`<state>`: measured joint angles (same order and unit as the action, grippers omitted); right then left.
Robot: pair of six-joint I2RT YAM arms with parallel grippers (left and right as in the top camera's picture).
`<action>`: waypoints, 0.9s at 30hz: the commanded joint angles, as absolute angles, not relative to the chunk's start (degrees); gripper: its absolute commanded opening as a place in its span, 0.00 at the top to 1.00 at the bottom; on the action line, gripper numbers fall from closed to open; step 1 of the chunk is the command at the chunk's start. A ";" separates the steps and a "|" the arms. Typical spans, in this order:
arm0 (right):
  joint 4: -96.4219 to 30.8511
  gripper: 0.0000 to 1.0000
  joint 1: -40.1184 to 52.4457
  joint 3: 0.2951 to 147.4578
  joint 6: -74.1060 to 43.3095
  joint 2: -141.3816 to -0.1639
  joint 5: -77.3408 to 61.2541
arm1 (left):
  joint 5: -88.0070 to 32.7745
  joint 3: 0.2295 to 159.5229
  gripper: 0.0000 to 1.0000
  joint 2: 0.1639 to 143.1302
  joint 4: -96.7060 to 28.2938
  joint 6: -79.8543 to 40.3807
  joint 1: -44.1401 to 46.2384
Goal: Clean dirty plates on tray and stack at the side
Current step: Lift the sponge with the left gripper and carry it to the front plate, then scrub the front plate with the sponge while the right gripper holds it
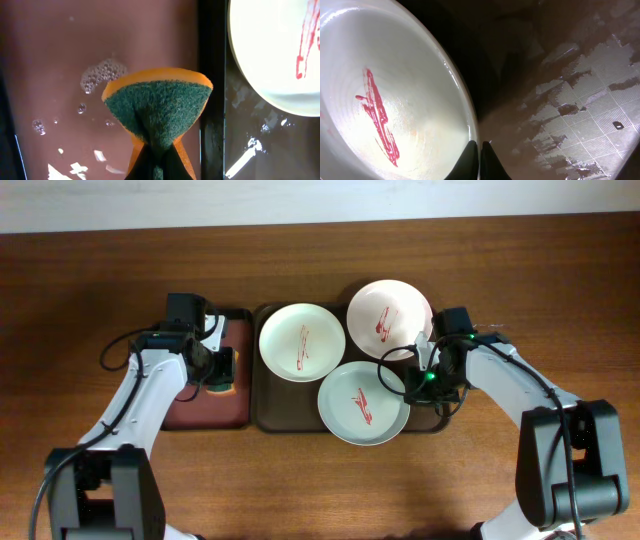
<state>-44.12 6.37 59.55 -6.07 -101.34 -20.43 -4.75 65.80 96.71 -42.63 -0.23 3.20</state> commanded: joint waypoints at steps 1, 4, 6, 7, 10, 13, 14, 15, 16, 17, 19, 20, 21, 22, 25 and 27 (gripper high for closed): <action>-44.14 0.96 6.79 59.09 -6.48 -101.73 -19.25 | -9.52 66.37 1.00 97.08 -44.07 -0.80 3.20; -44.14 0.96 6.79 59.09 -6.48 -101.73 -19.25 | -37.47 66.39 1.00 97.06 -40.53 -0.16 3.36; -44.14 0.96 6.79 59.09 -6.48 -101.73 -19.25 | -43.11 66.39 1.00 97.08 -34.98 -6.50 5.78; -44.14 0.96 6.79 59.09 -6.48 -101.73 -19.25 | -43.27 66.39 1.00 97.17 -33.21 -10.20 7.16; -44.31 0.96 6.79 59.09 -6.48 -101.73 -19.27 | -42.81 66.37 1.00 98.06 -23.18 -24.88 18.46; -44.84 0.96 6.79 59.09 -6.48 -101.73 -19.25 | -36.80 66.37 1.00 101.16 -21.08 -34.28 25.82; -44.88 0.96 6.79 59.09 -6.48 -101.73 -19.25 | -35.62 66.37 1.00 102.63 -20.97 -37.28 27.81; -44.88 0.96 6.79 59.09 -6.48 -101.73 -19.25 | -35.79 66.37 1.00 103.74 -20.16 -39.18 28.86; -44.91 0.96 6.79 59.09 -6.48 -101.73 -19.25 | -35.77 66.37 1.00 105.78 -19.66 -42.81 30.74; -44.91 0.96 6.79 59.07 -6.48 -101.73 -19.25 | -35.79 66.37 1.00 106.91 -19.22 -44.73 31.81; -44.91 0.96 6.79 59.09 -6.48 -101.73 -19.25 | -36.45 66.37 1.00 109.36 -18.46 -48.34 34.44; -44.91 0.96 6.79 59.09 -6.48 -101.73 -19.25 | -36.91 66.37 1.00 110.17 -17.67 -48.80 35.38; -44.88 0.96 6.79 59.09 -6.48 -101.73 -19.25 | -38.89 66.37 1.00 111.20 -15.29 -48.84 36.21; -44.91 0.96 6.79 59.07 -6.48 -101.73 -19.25 | -39.11 66.37 1.00 112.09 -14.87 -48.82 36.80; -44.95 0.96 6.79 59.09 -6.48 -101.73 -19.25 | -31.42 66.37 1.00 113.45 -16.91 -48.66 36.64; -44.97 0.96 6.79 59.09 -6.46 -101.73 -19.25 | -27.46 66.37 1.00 113.43 -18.57 -47.90 34.52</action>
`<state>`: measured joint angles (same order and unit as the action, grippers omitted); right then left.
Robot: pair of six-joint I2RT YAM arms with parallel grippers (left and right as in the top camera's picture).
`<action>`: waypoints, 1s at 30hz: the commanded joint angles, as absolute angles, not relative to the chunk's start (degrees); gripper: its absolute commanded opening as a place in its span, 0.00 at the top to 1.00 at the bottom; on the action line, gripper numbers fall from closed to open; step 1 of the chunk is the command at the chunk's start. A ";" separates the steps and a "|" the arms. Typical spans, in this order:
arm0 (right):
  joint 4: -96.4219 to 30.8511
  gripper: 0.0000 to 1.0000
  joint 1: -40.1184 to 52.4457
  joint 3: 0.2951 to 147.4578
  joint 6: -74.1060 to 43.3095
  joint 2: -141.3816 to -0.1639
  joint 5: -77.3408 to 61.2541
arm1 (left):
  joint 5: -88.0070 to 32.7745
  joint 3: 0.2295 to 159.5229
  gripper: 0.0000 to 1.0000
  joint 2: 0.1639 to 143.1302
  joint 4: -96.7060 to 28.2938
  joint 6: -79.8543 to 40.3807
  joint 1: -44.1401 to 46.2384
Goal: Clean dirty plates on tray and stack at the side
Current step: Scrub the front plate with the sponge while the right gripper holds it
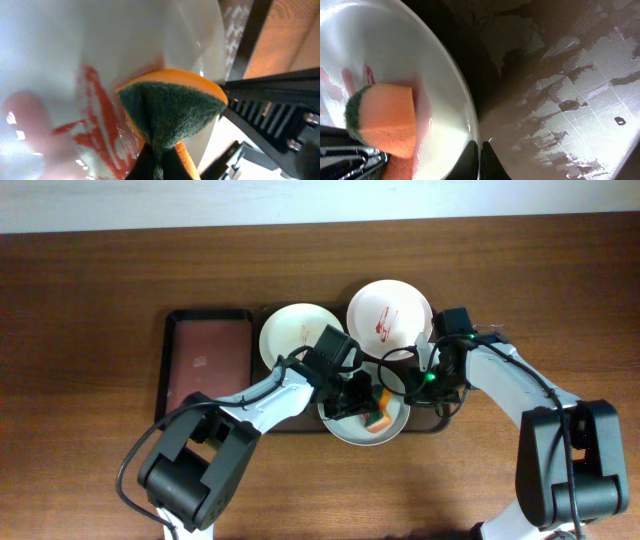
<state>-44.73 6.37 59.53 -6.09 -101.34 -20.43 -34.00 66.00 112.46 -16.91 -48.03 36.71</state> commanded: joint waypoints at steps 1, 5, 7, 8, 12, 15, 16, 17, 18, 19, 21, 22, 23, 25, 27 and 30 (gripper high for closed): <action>-44.97 0.96 6.79 59.09 -6.46 -101.73 -19.25 | -26.94 66.37 1.00 113.40 -19.46 -47.88 33.41; -44.95 0.96 6.79 59.09 -6.46 -101.73 -19.25 | -27.03 66.39 1.00 111.70 -21.98 -41.30 29.80; -44.97 0.96 6.79 59.09 -6.46 -101.73 -19.22 | -27.18 66.98 1.00 107.44 -21.76 -33.45 29.82; -44.97 0.96 6.79 59.09 -6.46 -101.73 -19.22 | -27.88 67.44 1.00 104.71 -22.00 -30.00 29.80; -44.95 0.96 6.79 59.09 -6.46 -101.73 -19.22 | -17.10 67.57 1.00 92.31 -35.18 -19.14 23.92; -44.95 0.96 6.79 59.09 -6.46 -101.73 -19.22 | -6.02 67.57 1.00 91.26 -42.48 -11.77 13.52; -44.97 0.96 6.79 59.09 -6.46 -101.73 -19.22 | -2.46 67.55 1.00 91.26 -42.94 -9.93 10.13; -44.95 0.96 6.79 59.09 -6.46 -101.73 -19.25 | -0.14 67.55 1.00 91.29 -42.46 -6.26 7.57; -44.95 0.96 6.79 59.09 -6.46 -101.73 -19.22 | 1.67 67.55 1.00 91.55 -42.06 -3.29 5.93; -44.97 0.96 6.79 59.07 -6.46 -101.73 -19.25 | 3.38 67.55 1.00 92.33 -41.65 -1.54 4.58; -44.99 0.96 6.79 59.09 -6.48 -101.73 -19.25 | 3.46 67.55 1.00 95.18 -41.01 -0.60 4.19; -45.01 0.96 6.79 59.09 -6.48 -101.73 -19.25 | 3.46 67.55 1.00 97.78 -40.82 -0.51 4.19; -45.01 0.96 6.79 59.09 -6.48 -101.73 -19.25 | 3.20 67.55 1.00 100.29 -40.82 -0.54 4.23; -44.99 0.96 6.79 59.09 -6.48 -101.73 -19.25 | 2.79 67.55 1.00 103.79 -40.80 -0.54 4.40; -45.01 0.96 6.79 59.09 -6.46 -101.73 -19.25 | 2.83 67.55 0.57 105.91 -40.42 -0.51 4.38; -44.99 0.96 6.79 59.09 -6.48 -101.73 -19.25 | 4.19 67.55 0.39 106.08 -37.67 -0.56 4.34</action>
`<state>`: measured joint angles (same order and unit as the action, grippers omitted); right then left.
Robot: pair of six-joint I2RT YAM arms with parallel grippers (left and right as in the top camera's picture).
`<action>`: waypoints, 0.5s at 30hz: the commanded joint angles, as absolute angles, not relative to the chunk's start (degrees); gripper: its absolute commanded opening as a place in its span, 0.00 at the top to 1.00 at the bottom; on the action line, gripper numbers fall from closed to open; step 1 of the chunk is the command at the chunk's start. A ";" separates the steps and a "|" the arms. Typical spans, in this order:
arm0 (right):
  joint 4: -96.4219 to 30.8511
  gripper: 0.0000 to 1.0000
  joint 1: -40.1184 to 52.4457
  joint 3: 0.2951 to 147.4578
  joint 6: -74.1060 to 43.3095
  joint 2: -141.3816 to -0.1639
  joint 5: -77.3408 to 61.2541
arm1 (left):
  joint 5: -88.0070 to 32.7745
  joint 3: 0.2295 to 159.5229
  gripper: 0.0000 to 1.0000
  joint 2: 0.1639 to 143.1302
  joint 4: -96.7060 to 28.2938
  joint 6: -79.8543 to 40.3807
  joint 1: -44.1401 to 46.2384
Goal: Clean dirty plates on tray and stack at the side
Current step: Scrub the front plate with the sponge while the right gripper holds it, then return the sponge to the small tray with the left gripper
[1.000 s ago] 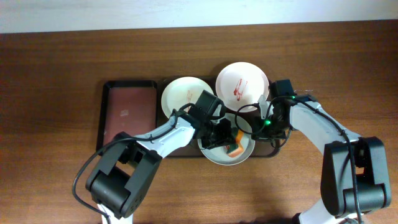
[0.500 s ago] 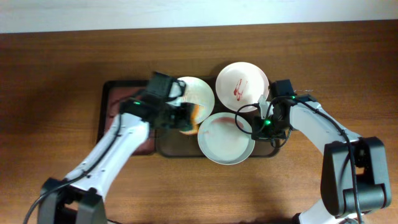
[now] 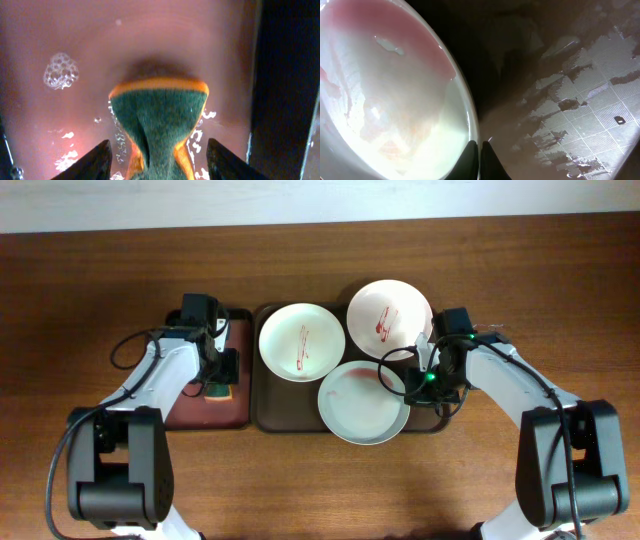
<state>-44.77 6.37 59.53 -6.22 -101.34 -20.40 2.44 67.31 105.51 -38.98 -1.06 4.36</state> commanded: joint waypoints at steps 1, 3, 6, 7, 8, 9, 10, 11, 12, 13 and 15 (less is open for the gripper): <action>-44.99 0.96 6.79 59.09 -6.48 -101.73 -19.25 | 5.63 67.55 0.39 106.08 -36.60 -0.56 4.34; -44.99 0.96 6.79 59.09 -6.48 -101.73 -19.25 | 5.85 67.55 0.40 106.24 -34.98 -0.58 4.34; -44.99 0.96 6.79 59.09 -6.48 -101.73 -19.25 | 5.19 67.55 0.42 108.88 -33.63 -0.60 4.34; -44.99 0.96 6.79 59.09 -6.48 -101.73 -19.25 | 4.01 67.55 0.49 109.60 -33.21 -0.58 4.34; -44.99 0.96 6.79 59.09 -6.48 -101.73 -19.25 | 2.68 67.55 0.55 109.71 -32.99 -0.60 4.34; -45.01 0.96 6.79 59.09 -6.48 -101.73 -19.25 | 2.37 67.55 0.60 109.71 -33.04 -0.60 4.34; -45.01 0.96 6.79 59.09 -6.48 -101.73 -19.25 | 2.35 67.55 0.69 109.71 -33.10 -0.60 4.34; -45.01 0.96 6.79 59.09 -6.48 -101.73 -19.25 | 2.28 67.55 0.87 109.71 -33.17 -0.60 4.34; -45.04 0.96 6.79 59.09 -6.48 -101.73 -19.25 | 1.78 67.55 1.00 109.71 -33.17 -0.60 4.34; -45.04 0.96 6.79 59.09 -6.48 -101.73 -19.25 | 1.06 68.01 1.00 109.54 -33.32 -0.60 4.34; -45.04 0.96 6.79 59.09 -6.48 -101.73 -19.25 | 1.26 71.48 0.61 108.92 -36.82 -0.58 4.01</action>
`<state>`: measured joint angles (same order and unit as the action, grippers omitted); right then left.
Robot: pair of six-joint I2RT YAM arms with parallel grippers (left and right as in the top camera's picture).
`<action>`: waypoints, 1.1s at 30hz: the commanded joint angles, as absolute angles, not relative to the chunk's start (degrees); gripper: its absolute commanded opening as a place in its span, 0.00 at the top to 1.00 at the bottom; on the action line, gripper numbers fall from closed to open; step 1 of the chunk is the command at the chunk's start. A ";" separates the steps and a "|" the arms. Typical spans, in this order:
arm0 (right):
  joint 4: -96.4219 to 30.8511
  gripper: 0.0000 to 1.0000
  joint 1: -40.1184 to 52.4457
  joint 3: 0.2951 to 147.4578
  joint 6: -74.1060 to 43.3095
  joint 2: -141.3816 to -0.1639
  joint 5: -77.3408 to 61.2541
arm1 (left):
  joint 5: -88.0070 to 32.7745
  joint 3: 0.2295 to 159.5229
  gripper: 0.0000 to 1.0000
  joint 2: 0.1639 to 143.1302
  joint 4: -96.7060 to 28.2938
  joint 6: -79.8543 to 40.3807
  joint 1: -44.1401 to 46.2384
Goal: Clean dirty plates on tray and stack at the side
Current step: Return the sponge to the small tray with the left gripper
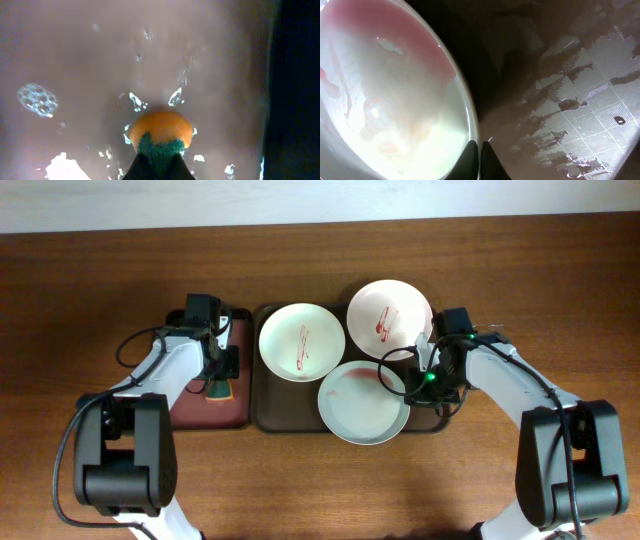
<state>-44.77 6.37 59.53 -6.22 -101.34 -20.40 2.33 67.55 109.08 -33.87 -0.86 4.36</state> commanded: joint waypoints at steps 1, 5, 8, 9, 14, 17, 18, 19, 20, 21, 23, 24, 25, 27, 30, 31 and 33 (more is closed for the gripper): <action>-44.99 0.96 6.79 59.09 -6.48 -101.73 -19.25 | 1.23 71.83 0.33 108.92 -38.68 -0.58 3.95; -45.01 0.96 6.79 59.09 -6.46 -101.73 -19.25 | 0.78 70.78 0.40 108.95 -48.05 -0.60 3.97; -45.23 0.96 6.79 59.09 -6.46 -101.73 -19.25 | 0.14 68.75 0.46 108.95 -48.10 -0.60 3.97; -45.23 0.96 6.79 59.09 -6.46 -101.73 -19.25 | 0.14 68.07 0.70 108.95 -48.10 -0.60 3.97; -45.25 0.96 6.79 59.09 -6.48 -101.73 -19.25 | 0.19 73.21 0.61 108.95 -51.27 -0.58 3.95; -45.23 0.96 6.79 59.16 -6.48 -101.73 -19.16 | 0.14 77.97 0.10 108.95 -56.03 -0.60 3.95; -45.25 0.96 6.79 59.48 -6.50 -101.73 -17.91 | -0.34 77.95 0.00 108.95 -56.18 -0.60 3.95; -45.63 0.96 6.79 59.88 -6.48 -101.73 -17.23 | -1.39 77.93 0.00 108.95 -56.29 -0.60 3.95; -45.60 0.96 6.79 60.18 -6.48 -101.73 -17.32 | -1.63 77.93 0.00 108.95 -56.29 -0.60 3.95; -45.74 0.87 6.79 60.18 -6.48 -101.73 -17.32 | -1.78 77.93 0.00 108.95 -56.27 -0.60 3.97; -47.62 0.76 6.79 59.92 -6.50 -101.73 -17.54 | -1.78 77.93 0.00 108.95 -56.27 -0.60 3.97; -47.62 0.76 6.79 59.40 -6.50 -101.73 -17.80 | -1.78 77.93 0.00 108.95 -56.29 -0.60 3.97; -47.55 0.78 6.79 58.65 -6.50 -101.73 -17.80 | -1.78 77.93 0.00 108.95 -56.29 -0.60 3.97; -47.31 0.95 6.79 58.50 -6.50 -101.73 -17.93 | -1.78 77.93 0.00 108.95 -56.27 -0.60 3.97; -47.27 0.96 6.79 58.78 -6.44 -101.51 -20.29 | -1.78 77.93 0.00 108.95 -56.27 -0.60 3.97; -47.57 0.96 6.79 59.66 -6.28 -100.62 -19.75 | -1.76 77.93 0.00 108.95 -56.27 -0.60 3.97; -48.86 0.96 6.79 62.72 -6.24 -95.92 -17.06 | -1.76 77.93 0.00 108.95 -56.23 -0.60 3.97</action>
